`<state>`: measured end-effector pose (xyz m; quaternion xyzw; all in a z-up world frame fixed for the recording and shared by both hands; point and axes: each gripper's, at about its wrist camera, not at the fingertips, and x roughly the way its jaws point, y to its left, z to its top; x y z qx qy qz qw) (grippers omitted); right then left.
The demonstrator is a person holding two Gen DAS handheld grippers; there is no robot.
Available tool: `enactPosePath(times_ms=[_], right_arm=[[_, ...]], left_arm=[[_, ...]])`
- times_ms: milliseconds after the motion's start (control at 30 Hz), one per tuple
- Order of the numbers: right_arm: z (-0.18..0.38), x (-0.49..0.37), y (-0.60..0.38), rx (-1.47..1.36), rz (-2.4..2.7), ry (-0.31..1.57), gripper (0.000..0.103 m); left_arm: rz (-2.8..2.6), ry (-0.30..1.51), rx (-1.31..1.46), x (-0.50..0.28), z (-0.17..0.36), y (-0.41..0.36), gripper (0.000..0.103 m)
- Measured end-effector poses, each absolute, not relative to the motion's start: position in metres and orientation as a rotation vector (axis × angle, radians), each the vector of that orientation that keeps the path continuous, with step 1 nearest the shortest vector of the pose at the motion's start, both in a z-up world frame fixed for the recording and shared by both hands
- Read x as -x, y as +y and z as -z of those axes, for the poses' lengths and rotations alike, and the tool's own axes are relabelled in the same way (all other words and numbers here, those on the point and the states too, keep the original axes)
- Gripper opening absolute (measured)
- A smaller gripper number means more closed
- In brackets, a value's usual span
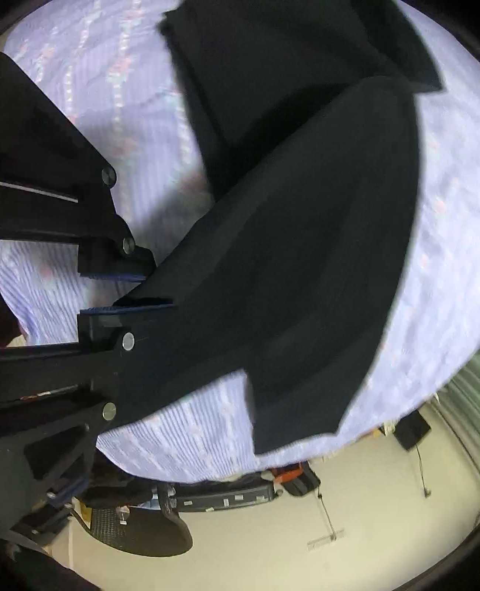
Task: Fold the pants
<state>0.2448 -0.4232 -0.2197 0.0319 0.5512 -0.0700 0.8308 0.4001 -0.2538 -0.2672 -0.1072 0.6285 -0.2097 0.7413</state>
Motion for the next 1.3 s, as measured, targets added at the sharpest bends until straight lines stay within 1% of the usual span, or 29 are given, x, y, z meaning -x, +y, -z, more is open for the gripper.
enactPosePath(times_ms=[133, 233, 367, 500, 633, 667, 800, 900, 933, 967, 1000, 1033, 1067, 1100, 1133, 1167, 1300], right_arm=[[0.187, -0.27, -0.448, -0.023, 0.163, 1.077, 0.005], [0.164, -0.293, -0.469, 0.004, 0.17, 1.002, 0.005], [0.141, -0.345, -0.509, 0.062, 0.173, 0.926, 0.005], [0.151, -0.413, -0.555, 0.1, 0.152, 0.94, 0.005], [0.196, -0.485, -0.599, 0.12, 0.129, 1.029, 0.005], [0.205, -0.497, -0.607, 0.121, 0.134, 1.047, 0.002], [0.242, -0.538, -0.645, 0.087, 0.18, 1.106, 0.002], [0.257, -0.548, -0.671, 0.01, 0.238, 1.095, 0.002], [0.259, -0.545, -0.678, -0.032, 0.258, 1.089, 0.004], [0.26, -0.541, -0.685, -0.083, 0.263, 1.089, 0.012], [0.261, -0.535, -0.688, -0.127, 0.263, 1.086, 0.02], [0.262, -0.527, -0.691, -0.166, 0.26, 1.074, 0.038], [0.263, -0.52, -0.692, -0.186, 0.262, 1.064, 0.044], [0.263, -0.511, -0.693, -0.2, 0.262, 1.051, 0.044], [0.265, -0.504, -0.694, -0.211, 0.26, 1.041, 0.044], [0.267, -0.494, -0.694, -0.226, 0.255, 1.04, 0.044], [0.269, -0.455, -0.689, -0.309, 0.243, 1.021, 0.044]], left_arm=[[0.507, 1.277, 0.239, -0.42, 0.226, -0.275, 0.008], [0.535, 1.194, 0.214, -0.45, 0.195, -0.304, 0.008], [0.546, 1.157, 0.177, -0.499, 0.181, -0.344, 0.008], [0.497, 1.163, 0.084, -0.554, 0.198, -0.383, 0.008], [0.431, 1.196, 0.033, -0.593, 0.23, -0.404, 0.008], [0.409, 1.211, 0.02, -0.605, 0.242, -0.408, 0.008], [0.364, 1.252, 0.002, -0.623, 0.279, -0.417, 0.008], [0.358, 1.268, -0.061, -0.631, 0.298, -0.427, 0.009], [0.36, 1.279, -0.077, -0.631, 0.302, -0.43, 0.013], [0.365, 1.285, -0.082, -0.63, 0.304, -0.432, 0.018], [0.379, 1.289, -0.08, -0.632, 0.304, -0.435, 0.03], [0.405, 1.282, -0.071, -0.631, 0.302, -0.437, 0.044], [0.432, 1.252, -0.071, -0.628, 0.295, -0.442, 0.049], [0.45, 1.217, -0.083, -0.624, 0.287, -0.447, 0.058], [0.458, 1.192, -0.1, -0.621, 0.282, -0.451, 0.07], [0.466, 1.153, -0.127, -0.613, 0.271, -0.457, 0.073], [0.551, 1.057, -0.214, -0.569, 0.244, -0.468, 0.077]])
